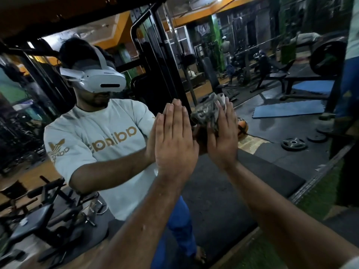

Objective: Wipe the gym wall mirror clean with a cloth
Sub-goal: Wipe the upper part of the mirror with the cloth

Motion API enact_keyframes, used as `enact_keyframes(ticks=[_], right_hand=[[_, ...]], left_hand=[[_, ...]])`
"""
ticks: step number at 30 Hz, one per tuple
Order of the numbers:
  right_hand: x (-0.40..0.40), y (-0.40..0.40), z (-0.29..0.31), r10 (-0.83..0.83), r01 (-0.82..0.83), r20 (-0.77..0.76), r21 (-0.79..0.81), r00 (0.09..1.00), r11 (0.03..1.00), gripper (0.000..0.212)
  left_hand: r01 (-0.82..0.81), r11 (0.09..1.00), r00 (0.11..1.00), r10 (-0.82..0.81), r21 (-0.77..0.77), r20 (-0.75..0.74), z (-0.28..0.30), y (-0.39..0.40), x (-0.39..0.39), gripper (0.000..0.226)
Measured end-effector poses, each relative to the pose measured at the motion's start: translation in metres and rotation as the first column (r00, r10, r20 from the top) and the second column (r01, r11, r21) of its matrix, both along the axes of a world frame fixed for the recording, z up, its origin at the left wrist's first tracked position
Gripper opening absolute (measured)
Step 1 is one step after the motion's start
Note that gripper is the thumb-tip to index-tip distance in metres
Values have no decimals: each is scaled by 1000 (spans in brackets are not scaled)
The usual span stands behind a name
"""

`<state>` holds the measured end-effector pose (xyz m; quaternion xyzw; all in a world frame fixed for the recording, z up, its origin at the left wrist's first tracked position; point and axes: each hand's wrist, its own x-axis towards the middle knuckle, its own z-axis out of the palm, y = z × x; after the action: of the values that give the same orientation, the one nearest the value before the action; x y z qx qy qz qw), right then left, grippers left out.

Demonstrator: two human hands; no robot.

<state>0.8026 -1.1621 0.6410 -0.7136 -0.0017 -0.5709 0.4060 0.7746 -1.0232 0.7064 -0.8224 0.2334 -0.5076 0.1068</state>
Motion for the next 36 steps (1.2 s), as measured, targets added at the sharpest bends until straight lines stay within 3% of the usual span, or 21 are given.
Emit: enact_keyframes(ticks=[2,4,6,7,9,11,13,15,16,18,20,22,23,27,29,33,34,36], right_hand=[[4,-1,-12,-61,61,1,82,998,995,59],[7,7,9,4,-12,21,420,1000,908,65],[5,27,42,87,-101,52,564,995,819,67],[1,39,52,101,-114,53,488,993,865,62],[-8,55,46,77,-88,75,161,994,983,58],[-9,51,19,39,-38,82,-23,996,999,57],[-3,43,5,-11,4,46,148,999,989,53],[5,44,19,37,-57,52,480,998,876,56],[6,52,34,57,-83,63,560,996,824,59],[-1,81,65,96,-125,85,470,992,874,60],[-16,106,73,88,-99,79,149,993,984,57],[-17,109,53,12,-6,80,-80,997,997,55],[-15,107,39,-30,36,81,-71,996,997,55],[-14,119,36,-84,64,47,327,995,943,61],[-20,140,55,-19,4,49,290,999,957,58],[-26,157,28,-41,46,108,-49,993,998,58],[-24,155,14,-69,70,99,-10,993,997,57],[-19,155,0,-69,49,65,262,996,964,59]], left_hand=[[20,998,1000,-20,52,-13,1,8,2,79],[54,994,998,-52,100,-23,4,13,4,79],[115,990,993,-115,79,-5,9,20,4,72],[135,990,990,-137,47,36,10,25,4,65],[136,991,986,-134,-17,104,13,41,1,59],[106,994,990,-105,-6,94,16,54,0,65],[93,994,994,-96,61,51,20,62,-1,69],[99,991,994,-103,93,34,23,68,-1,71],[112,990,993,-115,87,28,24,72,-3,71],[131,991,991,-132,42,27,26,81,-7,69],[113,993,993,-112,-26,36,26,97,-12,69],[80,995,996,-77,-63,45,24,112,-17,70],[69,995,997,-66,-73,40,22,119,-21,71],[73,993,997,-71,-89,18,11,136,-25,75],[92,994,996,-92,-56,8,12,141,-24,77],[205,974,978,-202,-95,40,14,156,-26,71],[233,967,972,-230,-101,43,12,162,-27,70],[247,964,969,-246,-93,24,4,178,-29,71]])
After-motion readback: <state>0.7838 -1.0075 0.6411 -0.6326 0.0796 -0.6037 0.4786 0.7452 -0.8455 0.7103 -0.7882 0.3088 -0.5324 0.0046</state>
